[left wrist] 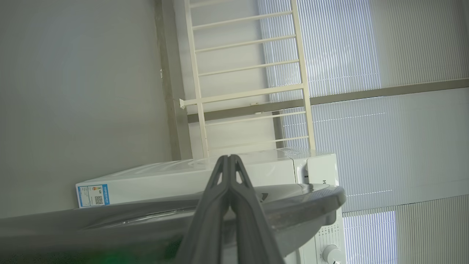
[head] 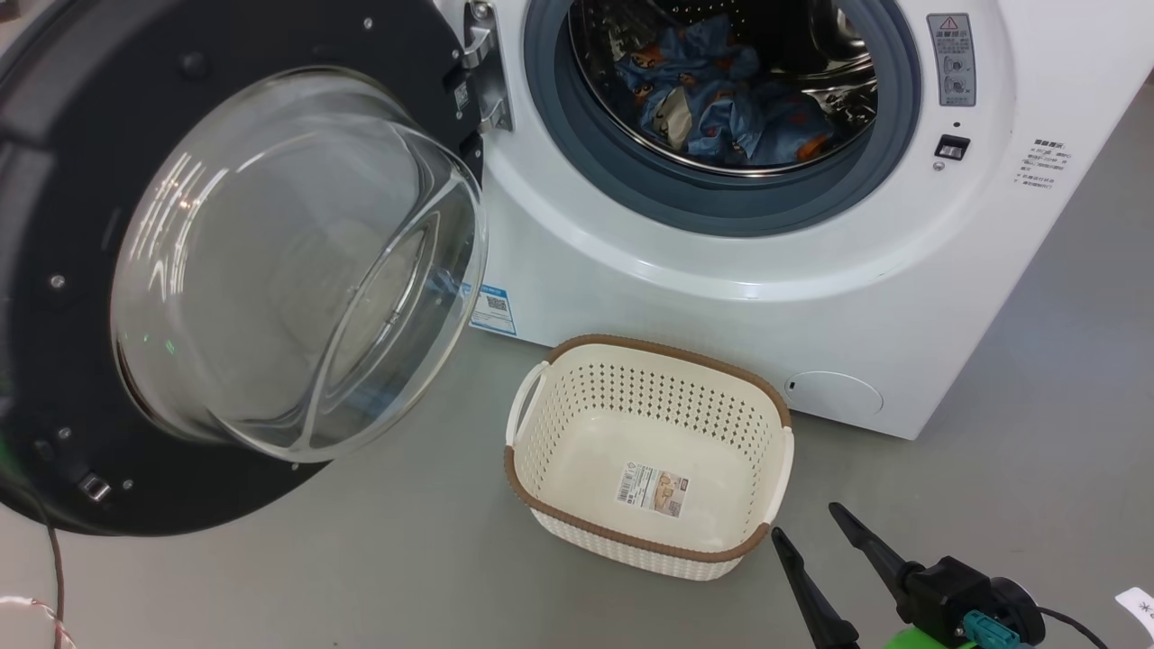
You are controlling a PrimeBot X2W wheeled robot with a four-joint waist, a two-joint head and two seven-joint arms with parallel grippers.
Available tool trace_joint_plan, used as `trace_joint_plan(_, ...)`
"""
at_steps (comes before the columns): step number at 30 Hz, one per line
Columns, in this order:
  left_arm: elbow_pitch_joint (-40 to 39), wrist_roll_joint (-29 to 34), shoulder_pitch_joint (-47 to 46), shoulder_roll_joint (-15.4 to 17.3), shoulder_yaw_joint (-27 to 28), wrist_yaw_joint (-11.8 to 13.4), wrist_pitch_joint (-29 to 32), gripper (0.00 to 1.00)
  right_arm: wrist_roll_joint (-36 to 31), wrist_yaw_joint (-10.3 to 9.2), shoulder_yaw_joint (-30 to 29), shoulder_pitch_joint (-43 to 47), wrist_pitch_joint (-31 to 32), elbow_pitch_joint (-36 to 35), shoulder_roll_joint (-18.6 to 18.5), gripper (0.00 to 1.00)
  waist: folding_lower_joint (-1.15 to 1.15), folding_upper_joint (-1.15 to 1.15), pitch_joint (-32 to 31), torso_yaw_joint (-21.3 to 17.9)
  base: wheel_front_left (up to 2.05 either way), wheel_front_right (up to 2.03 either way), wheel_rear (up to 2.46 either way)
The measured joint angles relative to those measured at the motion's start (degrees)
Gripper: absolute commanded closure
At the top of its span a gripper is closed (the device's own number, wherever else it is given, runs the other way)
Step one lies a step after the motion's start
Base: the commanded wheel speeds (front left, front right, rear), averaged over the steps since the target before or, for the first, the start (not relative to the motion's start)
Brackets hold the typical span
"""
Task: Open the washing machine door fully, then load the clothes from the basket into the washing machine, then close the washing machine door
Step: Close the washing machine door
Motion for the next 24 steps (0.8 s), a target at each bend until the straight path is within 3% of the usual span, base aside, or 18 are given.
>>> trace_joint_plan(16, -1.6, -2.0, 2.1, 0.1, -1.3, -0.4, 10.3, 1.0, 0.2, 0.0, 0.3, -0.6, 0.0, 0.3, -0.2, 0.0, 0.0, 0.0, -0.6, -0.3, 0.0, 0.0, 0.0)
trace_joint_plan(24, -5.0, -3.9, 5.1, -1.6, -1.9, -0.4, 15.4, 1.0, 0.2, 0.0, -0.1, -0.6, 0.0, 0.3, 0.1, 0.0, 0.0, 0.0, -0.6, 0.0, 0.0, 0.0, 0.0)
